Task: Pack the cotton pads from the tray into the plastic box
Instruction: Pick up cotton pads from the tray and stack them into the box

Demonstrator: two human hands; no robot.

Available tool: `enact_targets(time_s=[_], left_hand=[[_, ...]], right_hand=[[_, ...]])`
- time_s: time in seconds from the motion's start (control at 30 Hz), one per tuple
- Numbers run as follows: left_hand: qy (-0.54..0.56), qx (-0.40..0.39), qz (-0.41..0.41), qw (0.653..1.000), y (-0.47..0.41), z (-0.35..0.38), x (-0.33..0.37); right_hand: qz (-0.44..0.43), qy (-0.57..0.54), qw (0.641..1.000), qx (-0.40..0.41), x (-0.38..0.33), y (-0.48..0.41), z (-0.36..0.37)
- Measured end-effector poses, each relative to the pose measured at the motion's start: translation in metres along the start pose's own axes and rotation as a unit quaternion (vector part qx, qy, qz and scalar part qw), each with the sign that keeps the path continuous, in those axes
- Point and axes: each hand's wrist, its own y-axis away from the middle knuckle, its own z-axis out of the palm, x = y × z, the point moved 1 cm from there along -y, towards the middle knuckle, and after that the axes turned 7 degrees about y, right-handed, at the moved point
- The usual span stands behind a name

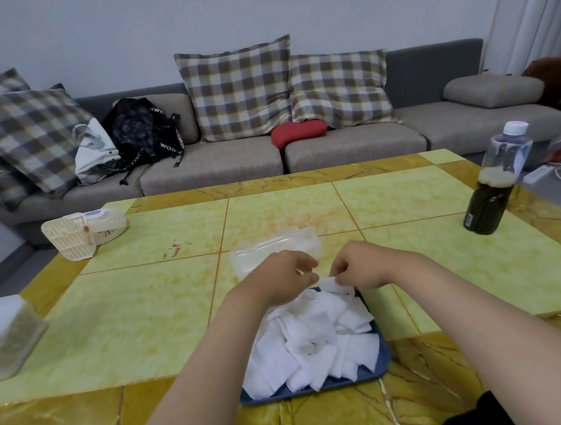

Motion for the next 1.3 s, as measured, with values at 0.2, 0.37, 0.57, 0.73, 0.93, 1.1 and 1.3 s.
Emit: enact_targets(time_s=[0.2, 0.37, 0.57, 0.73, 0.93, 1.1, 1.3], left_hand=[[0.178, 0.065, -0.029, 0.982, 0.000, -0.002, 0.008], [0.308, 0.076, -0.074, 0.945, 0.011, -0.003, -0.006], [0.381, 0.141, -0.082, 0.910, 0.013, -0.017, -0.023], [0.300, 0.197, -0.076, 0.930, 0.020, -0.034, -0.041], [0.245, 0.222, -0.081, 0.940, 0.026, -0.043, -0.065], [0.208, 0.268, -0.097, 0.936, 0.033, -0.049, -0.085], [0.216, 0.250, -0.101, 0.938, 0.035, -0.050, -0.094]], right_hand=[[-0.030, -0.212, 0.972, 0.099, -0.009, 0.006, -0.014], [-0.045, -0.290, 0.951, 0.097, -0.018, 0.011, -0.010], [-0.047, -0.251, 0.966, 0.051, -0.025, 0.003, -0.003], [-0.068, -0.150, 0.984, 0.068, -0.035, -0.006, -0.001], [-0.136, -0.070, 0.985, 0.081, -0.080, -0.011, 0.008], [-0.183, 0.093, 0.978, 0.035, -0.105, -0.022, 0.029], [-0.160, 0.036, 0.986, -0.008, -0.106, -0.022, 0.024]])
